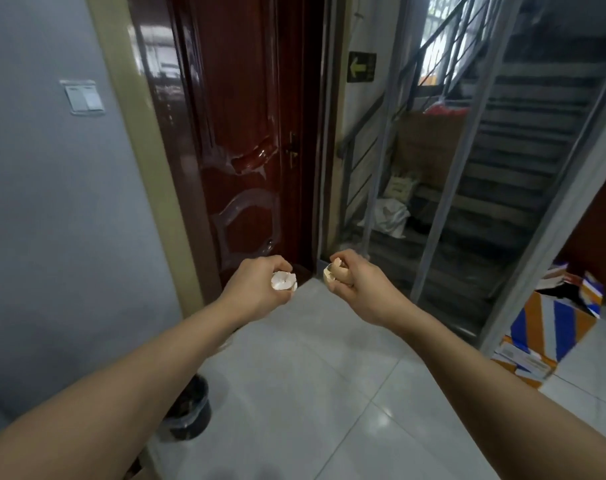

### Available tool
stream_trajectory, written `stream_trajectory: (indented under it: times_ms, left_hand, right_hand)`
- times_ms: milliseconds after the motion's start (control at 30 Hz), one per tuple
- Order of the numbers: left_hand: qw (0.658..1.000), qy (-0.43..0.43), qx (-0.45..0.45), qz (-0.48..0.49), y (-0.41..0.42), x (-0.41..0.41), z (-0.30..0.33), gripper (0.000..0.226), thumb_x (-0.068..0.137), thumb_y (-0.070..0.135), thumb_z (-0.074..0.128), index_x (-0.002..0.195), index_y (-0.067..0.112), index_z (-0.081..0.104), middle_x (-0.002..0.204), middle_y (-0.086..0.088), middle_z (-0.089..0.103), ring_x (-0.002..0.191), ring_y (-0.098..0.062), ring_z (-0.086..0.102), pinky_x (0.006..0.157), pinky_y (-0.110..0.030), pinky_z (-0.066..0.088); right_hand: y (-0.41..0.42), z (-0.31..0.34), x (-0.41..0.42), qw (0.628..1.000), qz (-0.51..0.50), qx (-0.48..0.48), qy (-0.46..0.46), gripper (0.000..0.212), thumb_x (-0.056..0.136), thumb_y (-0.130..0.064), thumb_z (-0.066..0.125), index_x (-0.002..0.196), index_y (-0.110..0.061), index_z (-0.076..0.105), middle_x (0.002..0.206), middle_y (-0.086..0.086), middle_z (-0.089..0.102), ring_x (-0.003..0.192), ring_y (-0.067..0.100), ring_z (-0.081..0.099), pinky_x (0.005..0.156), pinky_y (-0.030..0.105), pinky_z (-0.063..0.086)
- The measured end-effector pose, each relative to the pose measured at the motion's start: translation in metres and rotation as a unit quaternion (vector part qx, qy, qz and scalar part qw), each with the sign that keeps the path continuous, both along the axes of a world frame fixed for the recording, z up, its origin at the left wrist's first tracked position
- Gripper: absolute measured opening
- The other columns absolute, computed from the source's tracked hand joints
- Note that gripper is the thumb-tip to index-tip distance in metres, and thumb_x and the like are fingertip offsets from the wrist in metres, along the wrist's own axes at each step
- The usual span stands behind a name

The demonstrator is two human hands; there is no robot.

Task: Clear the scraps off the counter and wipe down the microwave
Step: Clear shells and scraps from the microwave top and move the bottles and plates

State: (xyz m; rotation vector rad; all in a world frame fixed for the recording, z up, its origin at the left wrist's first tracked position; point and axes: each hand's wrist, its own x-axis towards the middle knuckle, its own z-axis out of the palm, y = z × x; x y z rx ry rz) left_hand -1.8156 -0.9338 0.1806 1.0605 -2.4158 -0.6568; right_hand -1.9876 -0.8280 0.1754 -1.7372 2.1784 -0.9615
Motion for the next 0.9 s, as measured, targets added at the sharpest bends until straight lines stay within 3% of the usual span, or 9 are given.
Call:
stream_trajectory:
  times_ms: [267, 400, 633, 900]
  left_hand:
    - [0.991, 0.004, 0.025, 0.132, -0.073, -0.086, -0.014, 0.038, 0.07, 0.025, 0.078, 0.106, 0.026, 0.064, 0.101, 0.005, 0.068, 0.091, -0.013, 0.061, 0.073, -0.023, 0.044]
    - [0.982, -0.003, 0.036, 0.187, -0.099, -0.104, -0.019, 0.033, 0.07, 0.022, 0.077, 0.101, 0.026, 0.065, 0.097, 0.004, 0.069, 0.092, -0.016, 0.062, 0.074, -0.026, 0.046]
    - [0.962, -0.027, 0.043, 0.268, -0.156, -0.1, -0.034, 0.03, 0.073, 0.019, 0.075, 0.102, 0.021, 0.067, 0.101, -0.002, 0.07, 0.095, -0.021, 0.063, 0.081, -0.033, 0.051]
    - [0.939, 0.005, 0.063, 0.339, -0.243, -0.074, -0.053, 0.032, 0.072, 0.018, 0.077, 0.102, 0.018, 0.067, 0.097, -0.002, 0.069, 0.092, -0.021, 0.063, 0.076, -0.026, 0.047]
  right_hand:
    - [-0.119, -0.003, -0.108, 0.992, 0.127, 0.027, 0.008, 0.036, 0.089, -0.022, 0.061, 0.122, -0.02, 0.046, 0.111, 0.001, 0.054, 0.092, 0.015, 0.053, 0.076, 0.022, 0.039]
    - [-0.173, -0.01, -0.132, 0.984, 0.174, 0.037, -0.009, 0.034, 0.089, -0.022, 0.062, 0.119, -0.021, 0.047, 0.107, -0.004, 0.053, 0.091, 0.013, 0.052, 0.076, 0.022, 0.038]
    - [-0.261, -0.029, -0.13, 0.962, 0.266, 0.049, -0.032, 0.034, 0.088, -0.019, 0.062, 0.119, -0.019, 0.049, 0.106, -0.005, 0.052, 0.095, 0.012, 0.052, 0.077, 0.02, 0.035]
    - [-0.379, -0.044, -0.097, 0.934, 0.35, 0.064, 0.001, 0.037, 0.088, -0.019, 0.062, 0.122, -0.016, 0.048, 0.118, 0.002, 0.054, 0.104, 0.017, 0.052, 0.083, 0.022, 0.035]
